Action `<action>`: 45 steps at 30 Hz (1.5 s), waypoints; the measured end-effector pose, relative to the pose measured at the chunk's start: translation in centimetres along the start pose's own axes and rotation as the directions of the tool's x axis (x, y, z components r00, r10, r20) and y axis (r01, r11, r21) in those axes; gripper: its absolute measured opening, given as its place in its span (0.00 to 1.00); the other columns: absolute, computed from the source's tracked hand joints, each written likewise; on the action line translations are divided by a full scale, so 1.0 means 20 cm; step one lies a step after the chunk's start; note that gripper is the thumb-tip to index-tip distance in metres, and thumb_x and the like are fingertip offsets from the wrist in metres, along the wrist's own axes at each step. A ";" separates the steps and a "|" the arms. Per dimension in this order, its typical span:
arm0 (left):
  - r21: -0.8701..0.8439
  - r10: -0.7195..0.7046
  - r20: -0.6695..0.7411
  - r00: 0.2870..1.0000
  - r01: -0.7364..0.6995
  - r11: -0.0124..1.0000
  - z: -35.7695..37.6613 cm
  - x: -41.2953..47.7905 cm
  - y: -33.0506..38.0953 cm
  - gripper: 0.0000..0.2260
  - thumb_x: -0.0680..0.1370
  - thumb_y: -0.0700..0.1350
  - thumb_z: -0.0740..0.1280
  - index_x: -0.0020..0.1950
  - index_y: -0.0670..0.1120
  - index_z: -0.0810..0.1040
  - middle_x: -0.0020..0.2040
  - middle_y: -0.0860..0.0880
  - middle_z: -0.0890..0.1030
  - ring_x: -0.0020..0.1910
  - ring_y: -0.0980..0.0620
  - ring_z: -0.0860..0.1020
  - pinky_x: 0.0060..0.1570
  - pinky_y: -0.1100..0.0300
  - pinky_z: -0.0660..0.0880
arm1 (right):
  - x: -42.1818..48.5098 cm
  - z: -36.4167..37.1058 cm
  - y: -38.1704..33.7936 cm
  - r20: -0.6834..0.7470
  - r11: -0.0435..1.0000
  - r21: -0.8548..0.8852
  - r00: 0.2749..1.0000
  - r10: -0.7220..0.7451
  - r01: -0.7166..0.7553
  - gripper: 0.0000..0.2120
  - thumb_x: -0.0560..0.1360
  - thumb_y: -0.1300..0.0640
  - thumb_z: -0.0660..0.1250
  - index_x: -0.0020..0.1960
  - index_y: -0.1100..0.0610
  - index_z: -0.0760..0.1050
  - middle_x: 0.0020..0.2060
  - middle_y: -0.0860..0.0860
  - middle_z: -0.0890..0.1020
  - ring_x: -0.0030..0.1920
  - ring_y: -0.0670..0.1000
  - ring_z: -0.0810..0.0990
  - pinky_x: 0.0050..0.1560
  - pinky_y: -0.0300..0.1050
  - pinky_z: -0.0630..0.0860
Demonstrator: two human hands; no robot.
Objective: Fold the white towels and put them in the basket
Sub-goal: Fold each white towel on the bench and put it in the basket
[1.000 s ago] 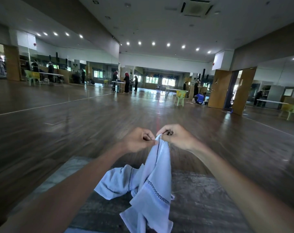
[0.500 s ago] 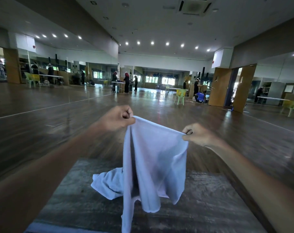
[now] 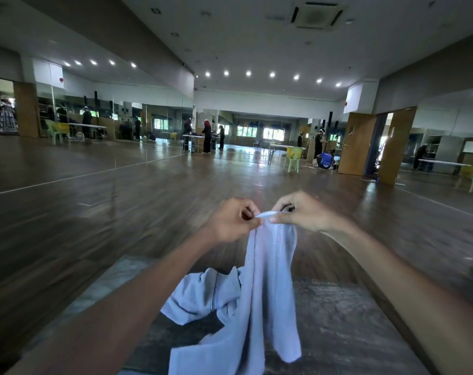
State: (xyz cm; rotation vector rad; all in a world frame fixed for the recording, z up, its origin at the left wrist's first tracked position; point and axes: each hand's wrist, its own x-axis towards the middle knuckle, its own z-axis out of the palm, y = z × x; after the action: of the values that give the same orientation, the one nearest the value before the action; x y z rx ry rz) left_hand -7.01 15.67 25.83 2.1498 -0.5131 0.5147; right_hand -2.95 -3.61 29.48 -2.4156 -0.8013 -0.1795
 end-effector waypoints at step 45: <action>0.112 -0.125 -0.119 0.985 0.139 0.984 -0.74 0.00 0.07 0.08 0.80 0.43 0.63 0.48 0.39 0.76 0.36 0.50 0.79 0.37 0.57 0.77 0.36 0.68 0.70 | -0.15 -0.49 0.05 0.217 0.988 -0.089 0.965 0.145 -0.128 0.05 0.75 0.59 0.68 0.50 0.58 0.80 0.48 0.49 0.83 0.51 0.47 0.81 0.50 0.36 0.73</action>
State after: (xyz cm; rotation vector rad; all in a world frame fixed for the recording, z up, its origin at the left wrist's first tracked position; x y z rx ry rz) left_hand -10.41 26.82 35.05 2.2364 -0.2812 0.6006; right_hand -4.31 -11.33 36.15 -2.5828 -0.7323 0.1202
